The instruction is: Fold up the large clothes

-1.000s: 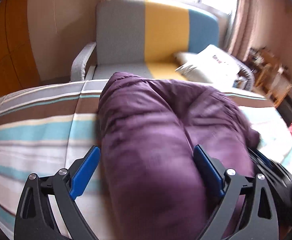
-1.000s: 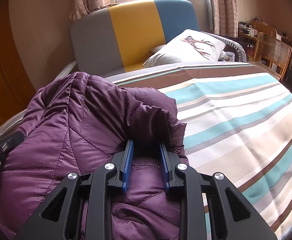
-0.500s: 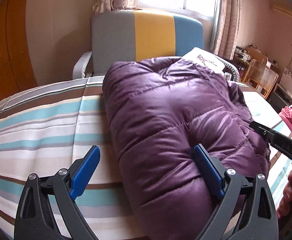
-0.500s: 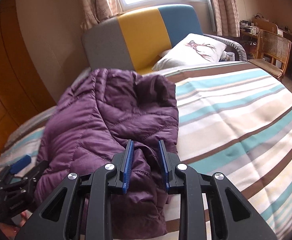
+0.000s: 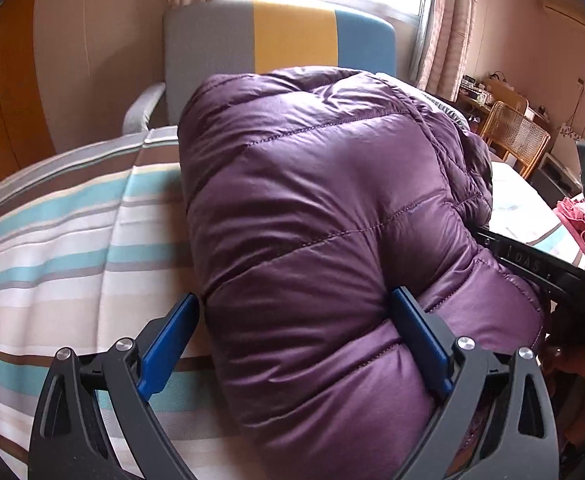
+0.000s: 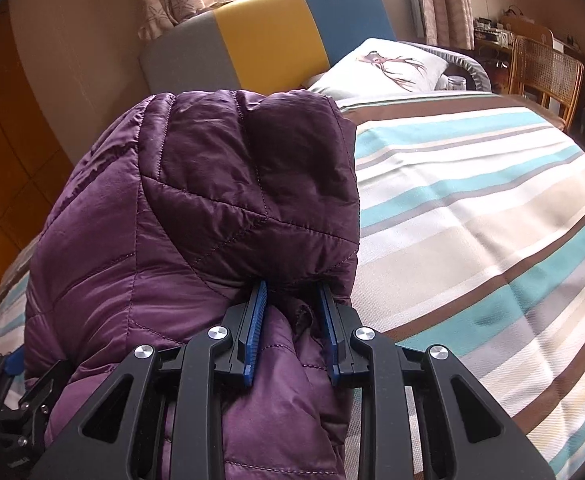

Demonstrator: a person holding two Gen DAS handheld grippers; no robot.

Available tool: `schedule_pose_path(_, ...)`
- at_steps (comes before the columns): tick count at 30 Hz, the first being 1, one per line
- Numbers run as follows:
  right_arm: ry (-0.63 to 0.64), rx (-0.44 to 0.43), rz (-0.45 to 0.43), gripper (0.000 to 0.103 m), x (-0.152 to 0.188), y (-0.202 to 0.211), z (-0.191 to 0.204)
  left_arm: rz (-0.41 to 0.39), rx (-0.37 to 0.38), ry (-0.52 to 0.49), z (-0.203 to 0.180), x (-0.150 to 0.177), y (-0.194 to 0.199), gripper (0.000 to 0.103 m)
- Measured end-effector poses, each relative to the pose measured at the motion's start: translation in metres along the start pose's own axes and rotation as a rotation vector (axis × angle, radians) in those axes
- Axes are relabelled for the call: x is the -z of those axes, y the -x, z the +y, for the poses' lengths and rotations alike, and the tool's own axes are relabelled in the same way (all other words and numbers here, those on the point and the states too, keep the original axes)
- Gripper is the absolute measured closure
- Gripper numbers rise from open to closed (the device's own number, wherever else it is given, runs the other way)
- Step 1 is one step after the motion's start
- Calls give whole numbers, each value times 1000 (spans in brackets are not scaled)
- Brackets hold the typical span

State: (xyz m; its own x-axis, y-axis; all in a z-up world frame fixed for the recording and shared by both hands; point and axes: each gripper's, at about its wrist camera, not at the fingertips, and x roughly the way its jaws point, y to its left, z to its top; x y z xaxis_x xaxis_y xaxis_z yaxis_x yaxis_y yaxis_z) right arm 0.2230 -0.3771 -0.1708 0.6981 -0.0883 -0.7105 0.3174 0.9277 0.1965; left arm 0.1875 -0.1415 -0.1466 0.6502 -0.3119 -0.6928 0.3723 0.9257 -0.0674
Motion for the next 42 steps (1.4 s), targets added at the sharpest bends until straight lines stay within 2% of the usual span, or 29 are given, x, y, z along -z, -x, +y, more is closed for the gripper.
schedule_pose_path(4, 9, 10, -19, 78, 0, 14, 4, -6, 20, 62, 6, 3, 12, 3)
schedule_pose_path(5, 5, 7, -21, 75, 2, 17, 4, -10, 29, 79, 10, 4, 14, 2)
schedule_pose_path(8, -18, -11, -25, 73, 4, 27, 3, -9, 94, 136, 25, 3, 15, 2)
schedule_pose_path(11, -24, -23, -23, 73, 3, 36, 5, -6, 110, 176, 35, -2, 18, 2)
schedule_pose_path(16, -35, -38, -27, 73, 5, 49, 7, -45, 83, 167, 34, -9, 27, 2)
schedule_pose_path(20, -40, -50, -34, 73, 9, 56, 7, -11, 84, 148, 31, -6, 17, 2)
schedule_pose_path(24, 6, -27, 5, 73, 15, 44, 7, 18, 56, 86, 23, -3, 6, 2)
schedule_pose_path(25, 27, -17, 19, 70, 16, 38, 8, 18, 50, 70, 22, -3, 5, 2)
schedule_pose_path(27, 39, 16, 34, 58, 16, 33, 7, 14, 26, 17, 17, -3, 5, 2)
schedule_pose_path(29, 21, 15, 45, 56, 15, 35, 5, 24, 27, 11, 17, -4, 7, 2)
schedule_pose_path(33, 26, 13, 43, 56, 14, 43, 6, 67, 90, 94, 27, -9, 15, 2)
schedule_pose_path(38, 30, -4, 47, 56, 11, 54, 9, 52, 134, 161, 41, -15, 22, 2)
schedule_pose_path(41, 22, -26, 29, 43, 5, 63, 7, 41, 136, 189, 47, -21, 25, 2)
schedule_pose_path(42, 18, -35, 18, 42, 4, 66, 7, 36, 135, 195, 49, -23, 25, 2)
